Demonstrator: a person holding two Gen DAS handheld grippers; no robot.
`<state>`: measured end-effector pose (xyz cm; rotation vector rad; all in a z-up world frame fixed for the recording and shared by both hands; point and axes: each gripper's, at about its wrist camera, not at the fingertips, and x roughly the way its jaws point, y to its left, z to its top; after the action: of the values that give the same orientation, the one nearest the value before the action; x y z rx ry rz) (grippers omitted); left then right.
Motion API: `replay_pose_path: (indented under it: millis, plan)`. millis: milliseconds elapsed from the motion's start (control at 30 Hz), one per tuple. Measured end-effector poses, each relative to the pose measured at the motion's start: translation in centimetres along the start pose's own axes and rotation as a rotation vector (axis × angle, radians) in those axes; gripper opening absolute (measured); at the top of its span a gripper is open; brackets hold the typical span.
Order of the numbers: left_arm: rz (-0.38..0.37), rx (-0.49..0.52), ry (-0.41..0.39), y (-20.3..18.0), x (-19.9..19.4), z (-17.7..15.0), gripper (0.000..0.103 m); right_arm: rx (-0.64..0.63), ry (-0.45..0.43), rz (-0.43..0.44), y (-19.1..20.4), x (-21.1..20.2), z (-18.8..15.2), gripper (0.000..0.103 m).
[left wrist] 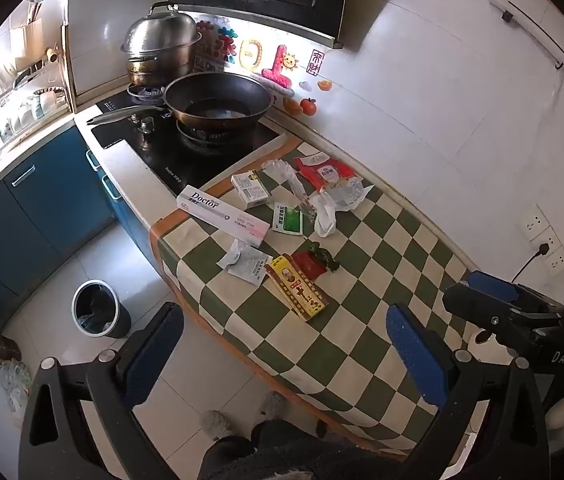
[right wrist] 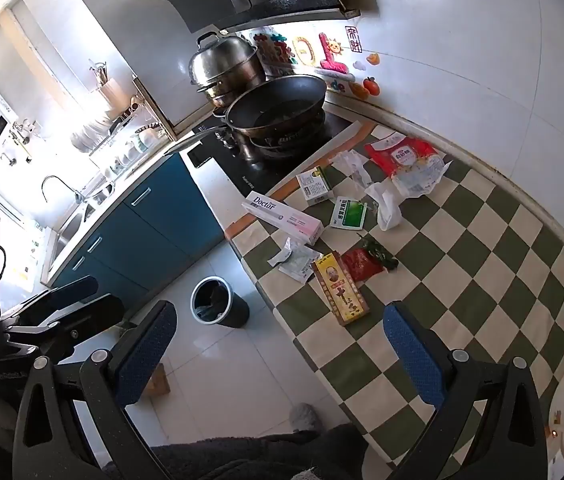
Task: Collect trash
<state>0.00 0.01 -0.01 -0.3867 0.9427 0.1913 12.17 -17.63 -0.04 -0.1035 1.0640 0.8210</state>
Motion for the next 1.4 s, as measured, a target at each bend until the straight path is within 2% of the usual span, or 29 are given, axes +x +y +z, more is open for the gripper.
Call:
replay_pose_path:
  millis: [1400]
  plan:
    - [-0.005, 0.014, -0.018, -0.79, -0.72, 0.85, 0.103, 0.002, 0.003, 0.011, -0.54, -0.04, -0.35, 0.103]
